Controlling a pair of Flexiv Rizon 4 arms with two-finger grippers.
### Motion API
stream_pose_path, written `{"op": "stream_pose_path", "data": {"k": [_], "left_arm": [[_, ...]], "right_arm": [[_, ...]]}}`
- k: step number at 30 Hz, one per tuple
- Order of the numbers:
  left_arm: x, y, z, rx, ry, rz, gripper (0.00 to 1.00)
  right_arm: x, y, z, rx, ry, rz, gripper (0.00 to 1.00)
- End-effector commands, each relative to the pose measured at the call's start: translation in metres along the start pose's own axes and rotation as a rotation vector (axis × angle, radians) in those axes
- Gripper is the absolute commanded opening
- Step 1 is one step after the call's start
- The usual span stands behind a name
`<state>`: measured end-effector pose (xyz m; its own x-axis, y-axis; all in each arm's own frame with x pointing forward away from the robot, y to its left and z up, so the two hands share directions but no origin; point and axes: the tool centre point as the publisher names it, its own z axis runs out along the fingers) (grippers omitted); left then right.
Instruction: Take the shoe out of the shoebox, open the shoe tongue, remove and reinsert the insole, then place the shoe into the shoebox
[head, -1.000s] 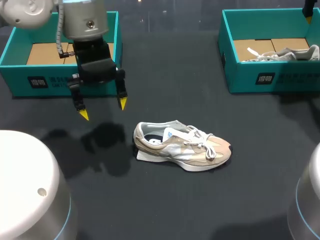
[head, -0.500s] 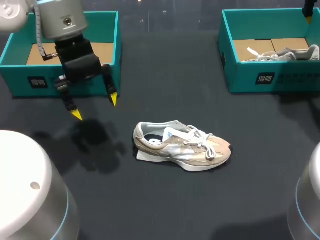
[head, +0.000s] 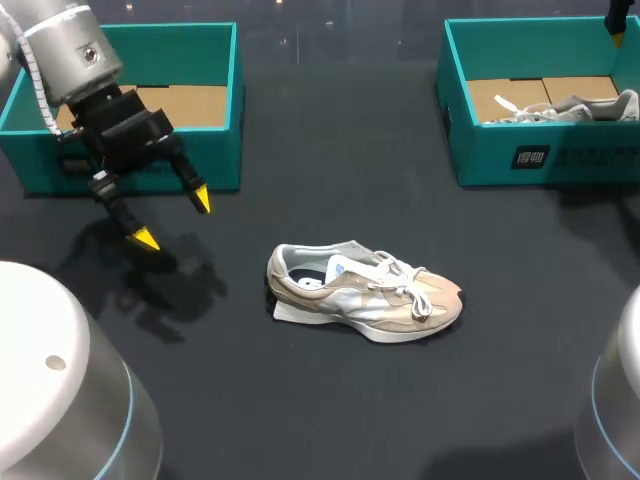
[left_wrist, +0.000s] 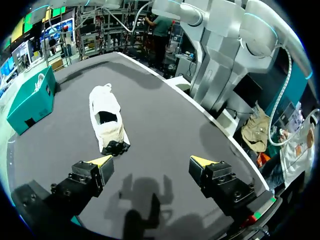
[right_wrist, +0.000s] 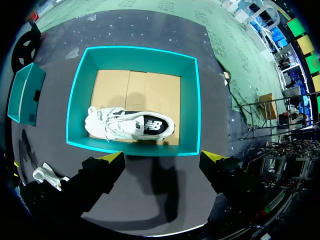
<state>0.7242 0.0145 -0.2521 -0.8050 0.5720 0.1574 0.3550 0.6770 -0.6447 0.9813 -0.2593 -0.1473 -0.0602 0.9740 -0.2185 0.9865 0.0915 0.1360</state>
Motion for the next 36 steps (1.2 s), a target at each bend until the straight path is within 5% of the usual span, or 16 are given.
{"op": "stream_pose_path", "data": {"k": [1,10,18,25,36], "left_arm": [[0.004,0.005,0.011,0.214,-0.144,-0.363,1.00],[0.004,0.005,0.011,0.214,-0.144,-0.363,1.00],[0.019,0.014,0.042,0.461,-0.233,-0.413,1.00],[0.013,0.025,0.055,0.571,-0.316,-0.384,1.00],[0.012,0.037,0.060,0.584,-0.407,-0.326,1.00]], "right_arm": [[0.000,0.001,0.000,0.001,0.000,0.000,1.00],[0.000,0.001,0.000,0.001,0.000,0.000,1.00],[0.000,0.001,0.000,0.001,0.000,0.000,1.00],[0.000,0.001,0.000,0.001,0.000,0.000,1.00],[0.000,0.001,0.000,0.001,0.000,0.000,1.00]]}}
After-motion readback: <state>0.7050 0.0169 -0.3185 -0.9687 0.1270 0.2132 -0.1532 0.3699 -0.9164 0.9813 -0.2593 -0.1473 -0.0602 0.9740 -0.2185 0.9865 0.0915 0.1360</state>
